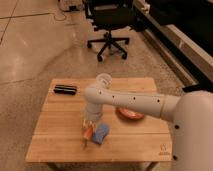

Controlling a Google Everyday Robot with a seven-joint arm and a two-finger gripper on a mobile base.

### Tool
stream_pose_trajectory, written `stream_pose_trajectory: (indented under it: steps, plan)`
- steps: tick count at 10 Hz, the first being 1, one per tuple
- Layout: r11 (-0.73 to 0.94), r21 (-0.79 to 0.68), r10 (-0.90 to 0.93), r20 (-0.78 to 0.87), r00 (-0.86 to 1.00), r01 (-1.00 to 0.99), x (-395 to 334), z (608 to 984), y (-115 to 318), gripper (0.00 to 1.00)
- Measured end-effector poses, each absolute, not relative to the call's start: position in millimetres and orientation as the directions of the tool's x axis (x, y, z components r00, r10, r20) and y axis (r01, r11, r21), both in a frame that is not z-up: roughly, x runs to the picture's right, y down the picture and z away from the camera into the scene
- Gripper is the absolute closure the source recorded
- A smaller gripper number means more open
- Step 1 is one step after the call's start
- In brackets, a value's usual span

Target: Place the pepper on the white sponge

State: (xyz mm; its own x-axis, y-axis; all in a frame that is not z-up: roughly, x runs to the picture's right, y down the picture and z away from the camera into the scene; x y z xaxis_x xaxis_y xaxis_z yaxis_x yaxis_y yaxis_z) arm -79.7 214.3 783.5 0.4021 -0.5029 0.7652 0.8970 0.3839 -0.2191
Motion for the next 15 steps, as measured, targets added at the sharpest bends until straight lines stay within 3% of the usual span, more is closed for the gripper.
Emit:
stream_pose_trajectory:
  steps: [1, 2, 6, 7, 13, 14, 15]
  plan:
    - [0.398, -0.218, -0.496, 0.766, 0.409, 0.891, -76.1, 783.4, 211.1, 0.95]
    - [0.408, -0.221, -0.491, 0.764, 0.418, 0.886, -68.8, 782.6, 207.8, 0.99]
    - [0.436, -0.248, -0.458, 0.767, 0.450, 0.865, -45.7, 783.6, 203.3, 1.00]
    - [0.439, -0.251, -0.444, 0.774, 0.451, 0.863, -42.6, 785.4, 203.0, 0.96]
    - [0.417, -0.288, -0.370, 0.813, 0.451, 0.862, -30.5, 796.3, 213.0, 0.39]
    - [0.419, -0.292, -0.360, 0.816, 0.453, 0.860, -27.8, 797.4, 213.3, 0.32]
    - [0.418, -0.296, -0.354, 0.818, 0.454, 0.859, -26.4, 798.0, 214.1, 0.32]
